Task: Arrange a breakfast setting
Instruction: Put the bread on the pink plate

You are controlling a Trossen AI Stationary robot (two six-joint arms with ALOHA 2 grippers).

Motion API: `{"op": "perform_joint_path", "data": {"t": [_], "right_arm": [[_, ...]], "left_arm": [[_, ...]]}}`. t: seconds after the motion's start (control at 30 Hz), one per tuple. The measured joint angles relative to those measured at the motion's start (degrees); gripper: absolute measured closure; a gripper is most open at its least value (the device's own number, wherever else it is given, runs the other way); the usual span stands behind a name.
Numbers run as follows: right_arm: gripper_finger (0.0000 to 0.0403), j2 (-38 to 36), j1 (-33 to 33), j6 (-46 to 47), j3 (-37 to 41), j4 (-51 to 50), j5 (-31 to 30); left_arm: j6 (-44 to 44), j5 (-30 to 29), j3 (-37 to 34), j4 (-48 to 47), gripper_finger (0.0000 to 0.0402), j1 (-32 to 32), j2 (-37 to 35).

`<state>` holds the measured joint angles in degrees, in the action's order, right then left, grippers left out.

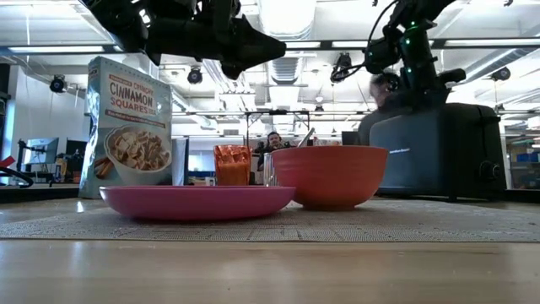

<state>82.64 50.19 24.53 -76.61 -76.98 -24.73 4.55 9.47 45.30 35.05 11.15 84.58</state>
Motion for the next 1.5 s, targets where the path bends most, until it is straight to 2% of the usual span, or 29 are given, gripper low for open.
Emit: {"op": "perform_joint_path", "data": {"t": [0.4, 0.53, 0.73, 1.1, 1.2, 1.5], "right_arm": [[0.0336, -0.8, 0.1, -1.6, -0.3, -0.2, 0.7], [0.0339, -0.8, 0.1, -1.6, -1.8, -1.2, 1.9], [0.0341, -1.2, 0.1, -2.7, -4.9, -0.8, 7.0], [0.034, -1.4, 0.1, -2.5, -5.1, -0.7, 6.5], [0.033, -1.4, 0.1, -2.5, -5.1, -0.5, 6.1], [0.0269, -1.4, 0.1, -3.1, -5.1, -0.1, 3.9]], "left_arm": [[0.1, -0.1, 0.0, 0.0, 0.0326, 0.2, 0.0], [0.1, -0.1, -0.1, 0.0, 0.0326, 0.3, 0.0], [0.1, -0.1, -0.1, 0.0, 0.0326, 0.5, 0.0], [0.1, -0.1, -0.1, -0.3, 0.0326, 0.6, 0.0], [0.1, -0.1, -0.1, -0.4, 0.0326, 0.6, 0.0], [0.1, -0.1, -0.1, -0.4, 0.0326, 0.6, 0.0]]}}
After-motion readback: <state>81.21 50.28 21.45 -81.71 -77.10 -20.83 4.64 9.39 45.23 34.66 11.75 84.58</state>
